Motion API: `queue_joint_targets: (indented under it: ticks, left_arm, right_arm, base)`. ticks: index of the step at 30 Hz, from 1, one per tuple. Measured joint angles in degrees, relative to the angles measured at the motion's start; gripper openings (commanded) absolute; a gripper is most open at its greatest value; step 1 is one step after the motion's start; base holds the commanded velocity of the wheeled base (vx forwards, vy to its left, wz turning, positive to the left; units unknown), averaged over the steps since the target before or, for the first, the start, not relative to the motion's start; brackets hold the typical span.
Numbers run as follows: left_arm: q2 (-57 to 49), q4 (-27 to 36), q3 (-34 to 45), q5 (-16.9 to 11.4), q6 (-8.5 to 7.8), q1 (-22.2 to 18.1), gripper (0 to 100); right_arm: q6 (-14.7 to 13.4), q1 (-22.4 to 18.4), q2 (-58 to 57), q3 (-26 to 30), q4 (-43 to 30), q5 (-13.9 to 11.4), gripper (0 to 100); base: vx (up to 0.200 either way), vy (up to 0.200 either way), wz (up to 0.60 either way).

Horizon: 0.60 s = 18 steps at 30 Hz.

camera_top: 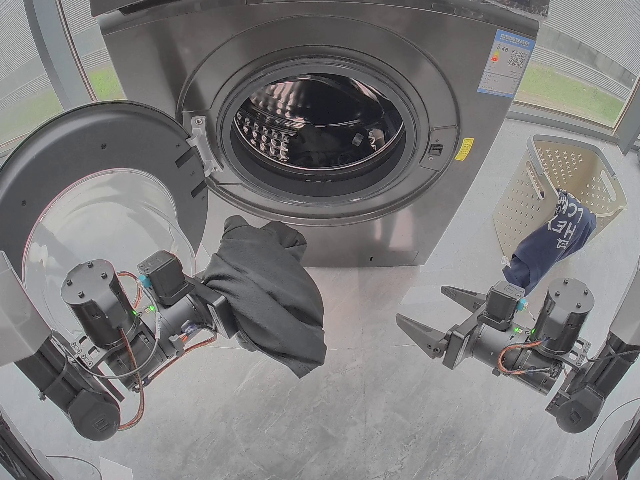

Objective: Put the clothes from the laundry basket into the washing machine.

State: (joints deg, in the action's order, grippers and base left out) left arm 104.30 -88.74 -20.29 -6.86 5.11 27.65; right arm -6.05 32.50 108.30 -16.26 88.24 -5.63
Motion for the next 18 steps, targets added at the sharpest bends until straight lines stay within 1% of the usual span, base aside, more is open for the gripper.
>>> queue_joint_targets:
  ticks: [11,15,18]
  left_arm:
    - [0.4,-0.1,0.2,0.0,-0.46,0.3,0]
    - [0.8,-0.1,0.4,0.1,-1.32,1.1,0]
    - [1.0,0.0,0.5,0.1,-1.66,1.7,0]
  right_arm:
    - [0.0,-0.1,0.2,0.1,0.0,0.0,100]
    - [0.0,0.1,0.2,0.3,0.0,0.0,100]
    - [0.0,0.2,0.2,0.4,0.0,0.0,100]
  base:
    - [0.200,0.000,0.00]
    - [0.200,0.000,0.00]
    - [0.200,0.000,0.00]
